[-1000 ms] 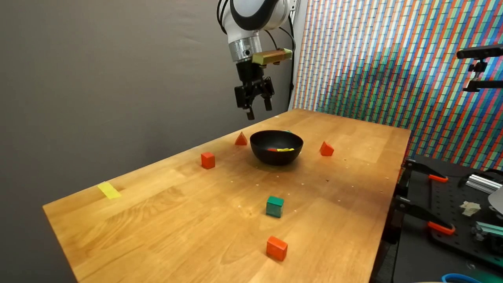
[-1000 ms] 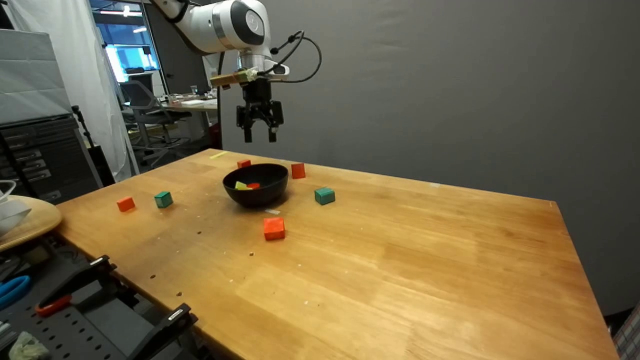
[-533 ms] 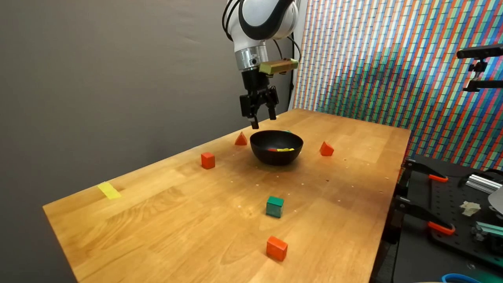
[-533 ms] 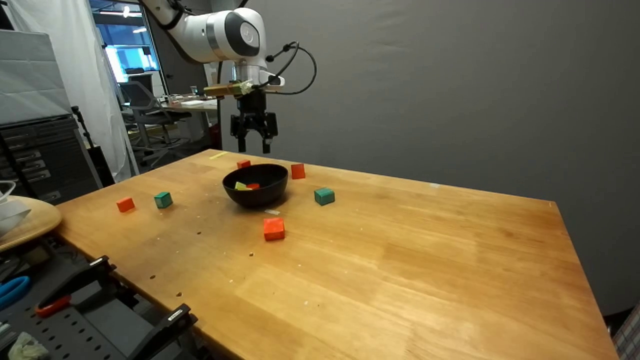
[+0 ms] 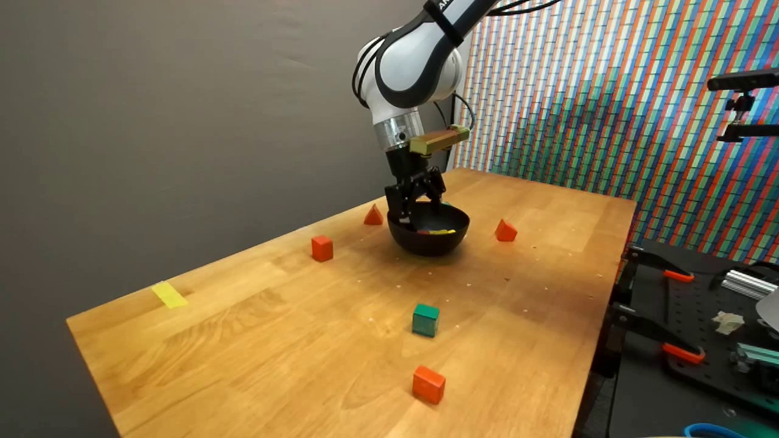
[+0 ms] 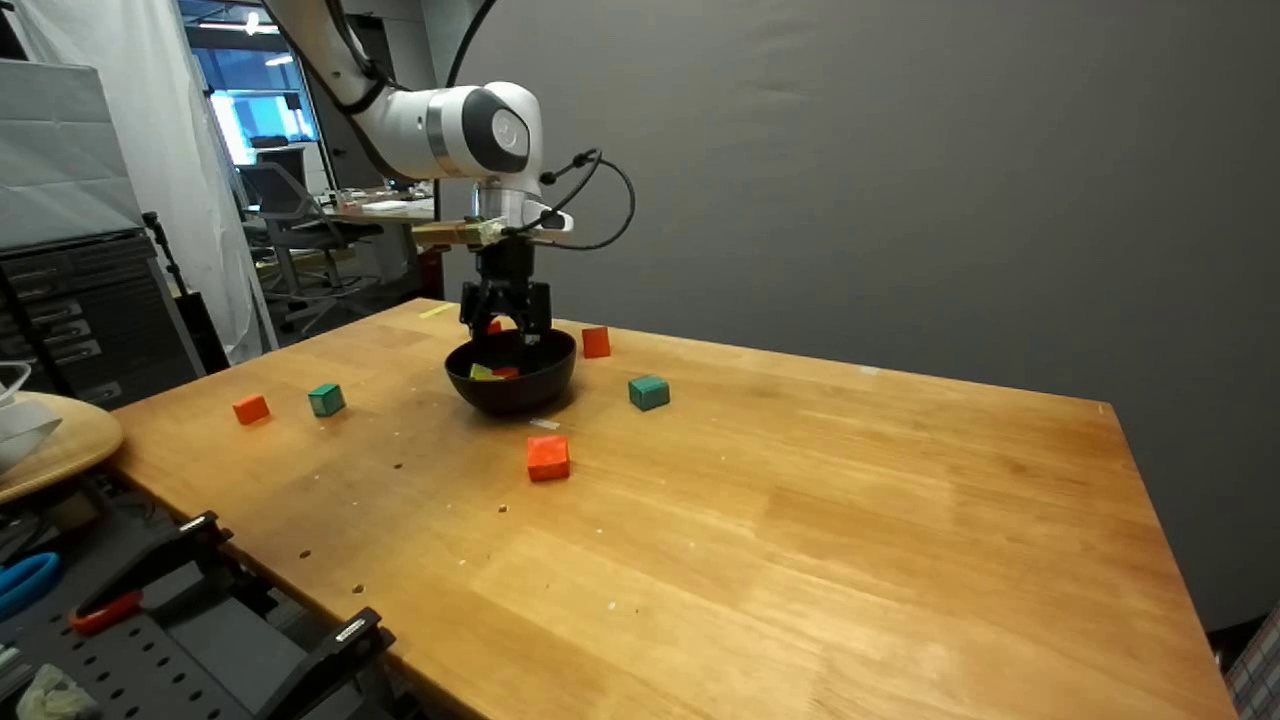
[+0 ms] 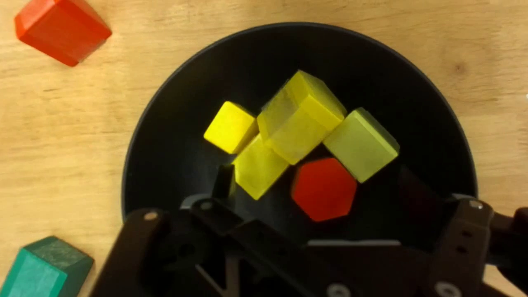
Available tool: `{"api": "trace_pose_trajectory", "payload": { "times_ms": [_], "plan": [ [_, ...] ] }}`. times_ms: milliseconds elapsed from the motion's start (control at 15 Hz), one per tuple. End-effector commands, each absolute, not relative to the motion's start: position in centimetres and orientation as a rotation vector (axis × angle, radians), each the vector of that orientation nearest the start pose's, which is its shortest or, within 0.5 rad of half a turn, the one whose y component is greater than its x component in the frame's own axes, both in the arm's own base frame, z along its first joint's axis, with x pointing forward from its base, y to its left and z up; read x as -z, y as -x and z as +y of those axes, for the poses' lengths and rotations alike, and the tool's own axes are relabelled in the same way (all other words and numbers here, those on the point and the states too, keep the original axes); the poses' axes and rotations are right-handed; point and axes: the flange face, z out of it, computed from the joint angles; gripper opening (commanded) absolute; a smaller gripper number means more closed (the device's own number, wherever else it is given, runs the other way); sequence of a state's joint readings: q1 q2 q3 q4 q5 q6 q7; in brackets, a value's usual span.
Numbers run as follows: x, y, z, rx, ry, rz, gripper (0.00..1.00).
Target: Remove all the blocks from the bowl
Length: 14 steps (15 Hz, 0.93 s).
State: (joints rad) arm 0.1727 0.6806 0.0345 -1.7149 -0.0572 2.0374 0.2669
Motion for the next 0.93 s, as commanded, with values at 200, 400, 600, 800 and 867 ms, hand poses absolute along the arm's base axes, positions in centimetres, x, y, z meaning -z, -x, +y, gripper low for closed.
{"api": "trace_pose_trajectory", "payload": {
  "times_ms": [200, 400, 600, 800, 867],
  "plan": [
    [-14.0, -62.4, 11.4, -0.571, 3.197, 0.139, 0.76],
    [-13.6, -62.8, 11.4, -0.572, 3.210, 0.145, 0.56],
    [-14.2, -63.4, 11.7, -0.549, 3.223, 0.146, 0.27],
    [-15.2, -64.1, 12.1, -0.507, 3.229, 0.153, 0.08],
    [-15.5, -64.3, 12.3, -0.493, 3.229, 0.157, 0.06]
  ]
}}
